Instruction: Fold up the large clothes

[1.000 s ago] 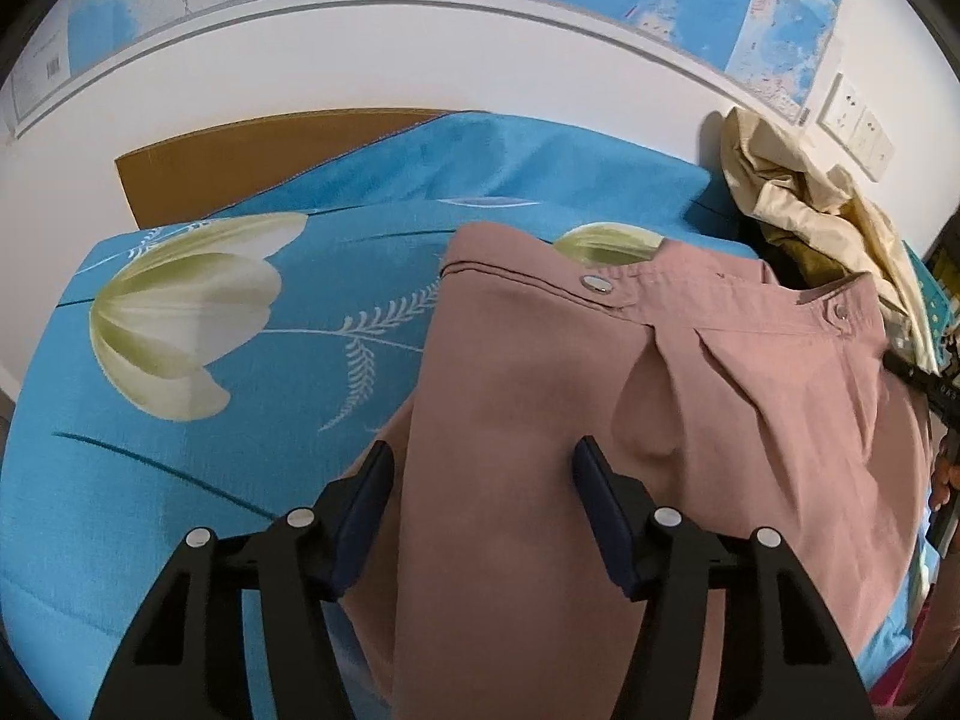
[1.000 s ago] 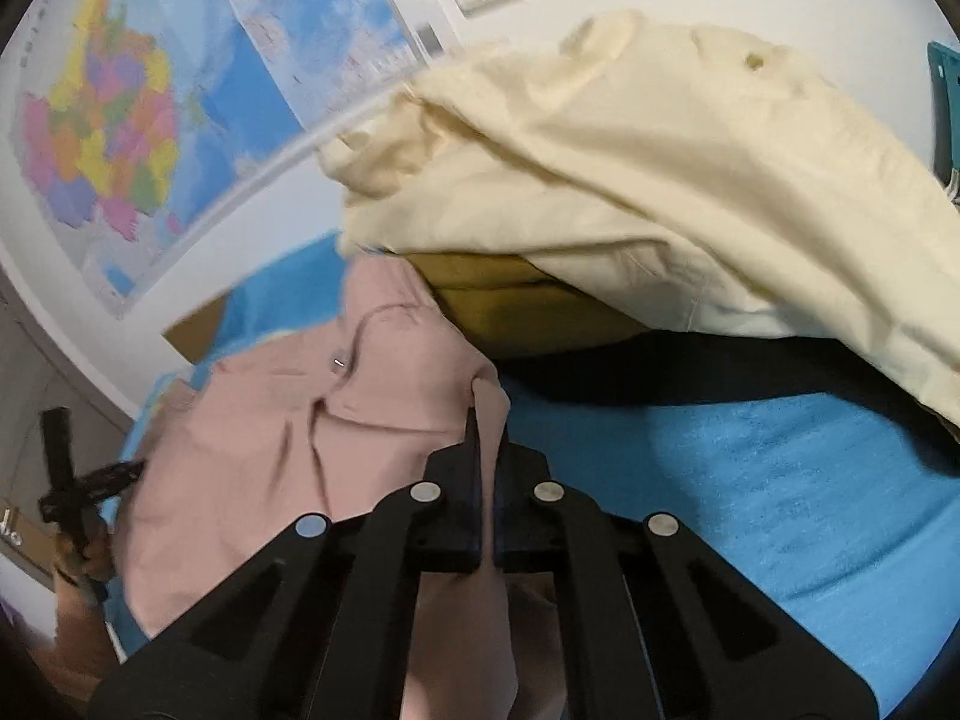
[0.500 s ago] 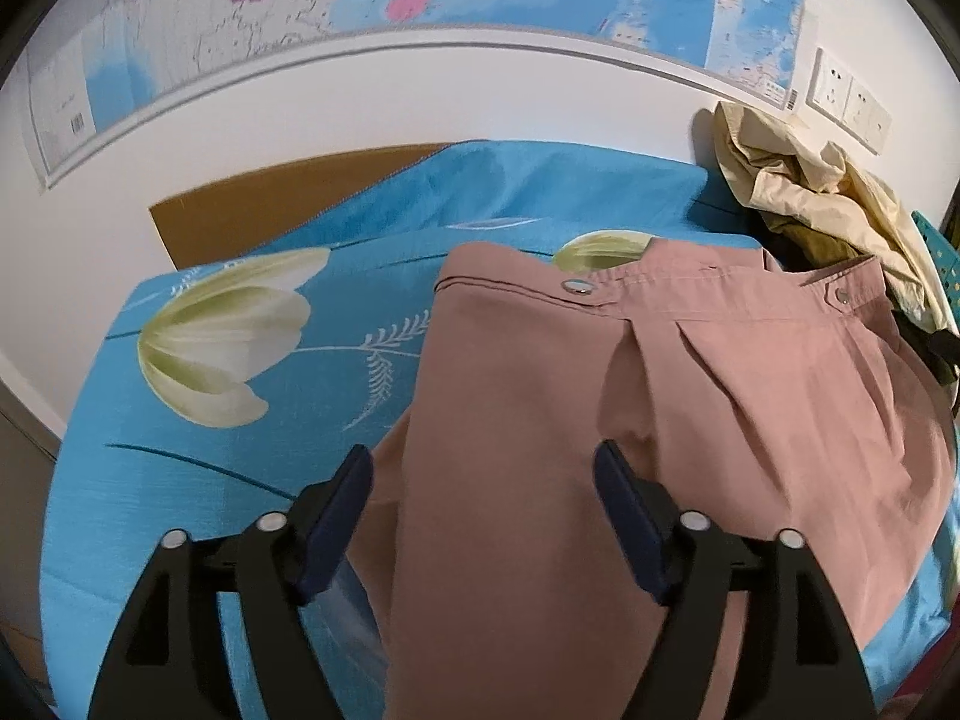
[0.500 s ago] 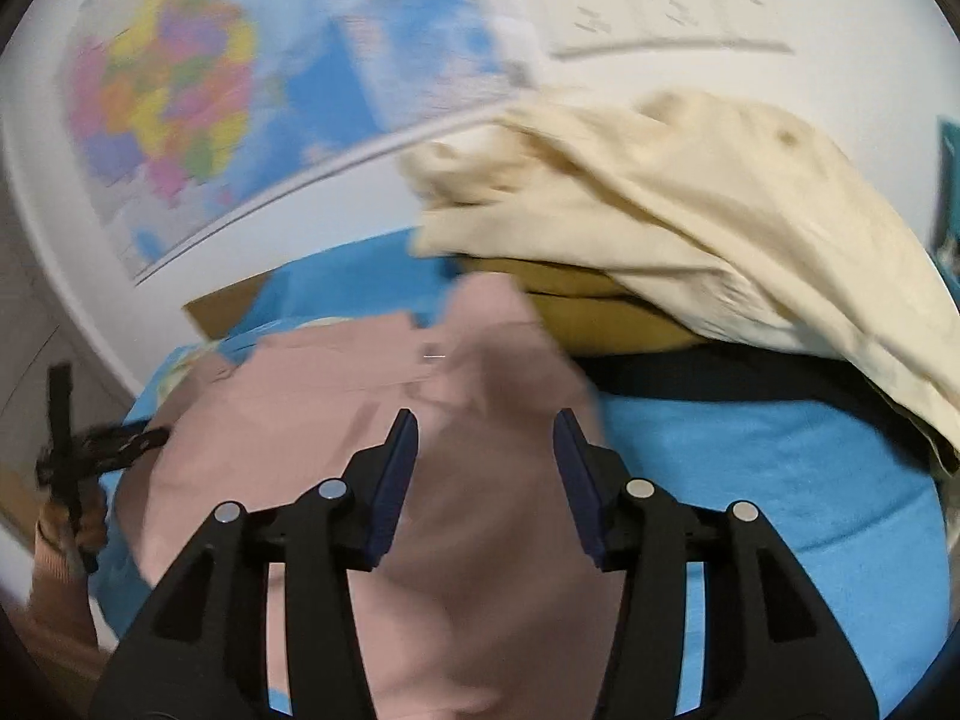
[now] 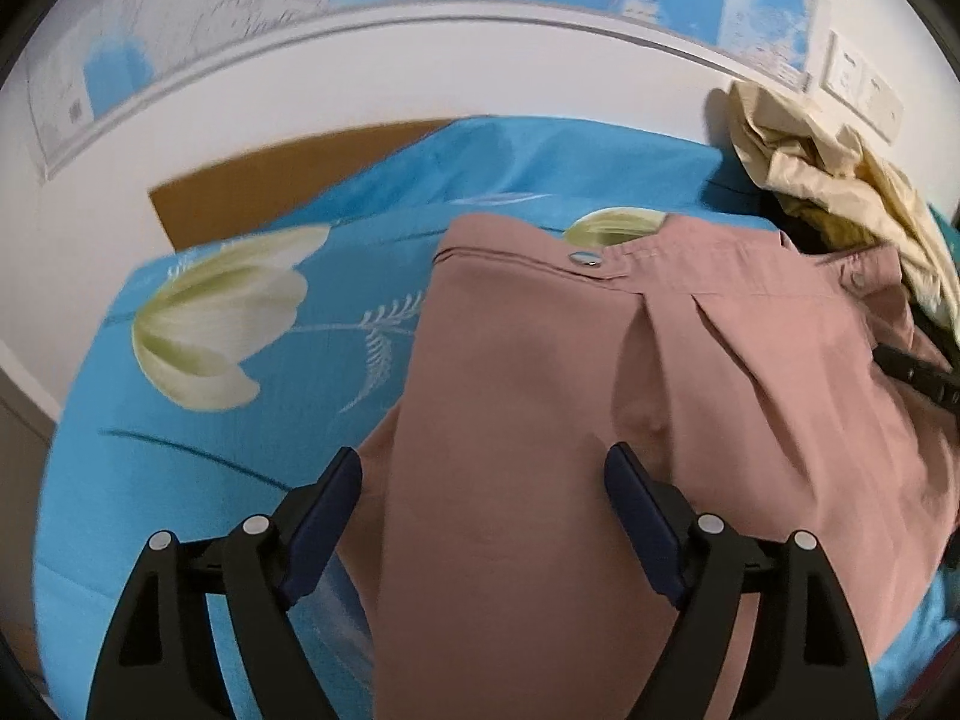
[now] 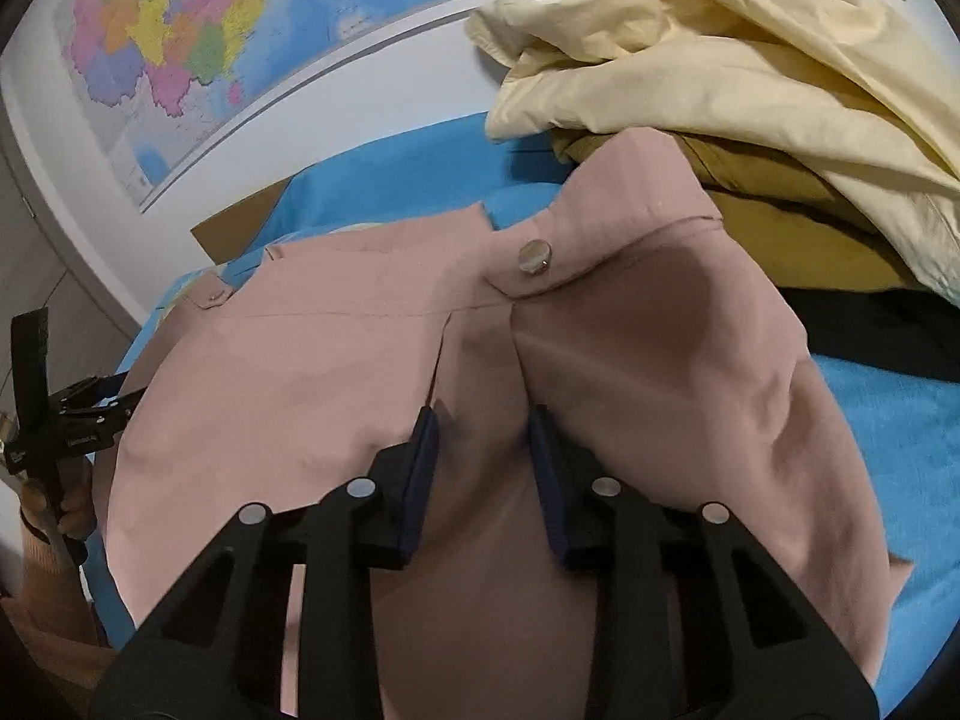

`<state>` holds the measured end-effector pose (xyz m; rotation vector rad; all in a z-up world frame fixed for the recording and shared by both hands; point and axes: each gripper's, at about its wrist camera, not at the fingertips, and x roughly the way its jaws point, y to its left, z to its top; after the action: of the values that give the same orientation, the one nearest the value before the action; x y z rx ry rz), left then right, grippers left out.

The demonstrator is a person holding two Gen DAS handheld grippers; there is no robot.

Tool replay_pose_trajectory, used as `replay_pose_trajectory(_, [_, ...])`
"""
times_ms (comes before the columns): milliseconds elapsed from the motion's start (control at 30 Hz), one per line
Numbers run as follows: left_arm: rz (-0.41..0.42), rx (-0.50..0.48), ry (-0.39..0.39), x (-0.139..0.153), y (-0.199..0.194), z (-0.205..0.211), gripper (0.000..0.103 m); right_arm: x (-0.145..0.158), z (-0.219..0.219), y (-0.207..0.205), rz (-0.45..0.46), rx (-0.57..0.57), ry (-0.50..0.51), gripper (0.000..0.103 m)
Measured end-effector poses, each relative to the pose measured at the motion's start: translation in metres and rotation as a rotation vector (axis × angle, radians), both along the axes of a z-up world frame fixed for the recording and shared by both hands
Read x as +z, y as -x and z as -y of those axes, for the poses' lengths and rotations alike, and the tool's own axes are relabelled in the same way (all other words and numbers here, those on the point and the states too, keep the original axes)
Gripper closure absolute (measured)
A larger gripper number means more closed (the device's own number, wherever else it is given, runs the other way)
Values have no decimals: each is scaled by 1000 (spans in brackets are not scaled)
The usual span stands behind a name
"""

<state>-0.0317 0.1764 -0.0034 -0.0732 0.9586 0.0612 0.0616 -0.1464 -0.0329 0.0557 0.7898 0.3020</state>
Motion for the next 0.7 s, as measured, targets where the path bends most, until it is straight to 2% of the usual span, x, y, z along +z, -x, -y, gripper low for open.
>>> replay_pose_trajectory(67, [27,8,22,5,7,-7,22,4,1,6,-2,-2,-11,69])
replay_pose_trajectory(133, [48,6,31,11,15,-10,23,14,-2,20,35,19,-11,67])
replay_pose_trajectory(200, [60,-13,51,16,24,-12,23,28,-13,41,88,79,-15,62])
replay_pose_trajectory(300, [52,-44,74,16,39,-11,23,36,-36,63,112,196,-12,59])
replay_pose_trajectory(367, [45,-51,68,12,46,-8,23,30,-55,69,81,287,-31,59])
replay_pose_trajectory(433, [15,-31,56,2,47,-9,23,18,-73,65,44,326,-1,59])
replay_pose_trajectory(600, [-13,36,113,-14,38,-21,23,-12,-90,37,-40,295,70,60])
replay_pose_trajectory(700, [-17,57,116,-10,40,-21,23,-3,-92,35,-32,278,57,59])
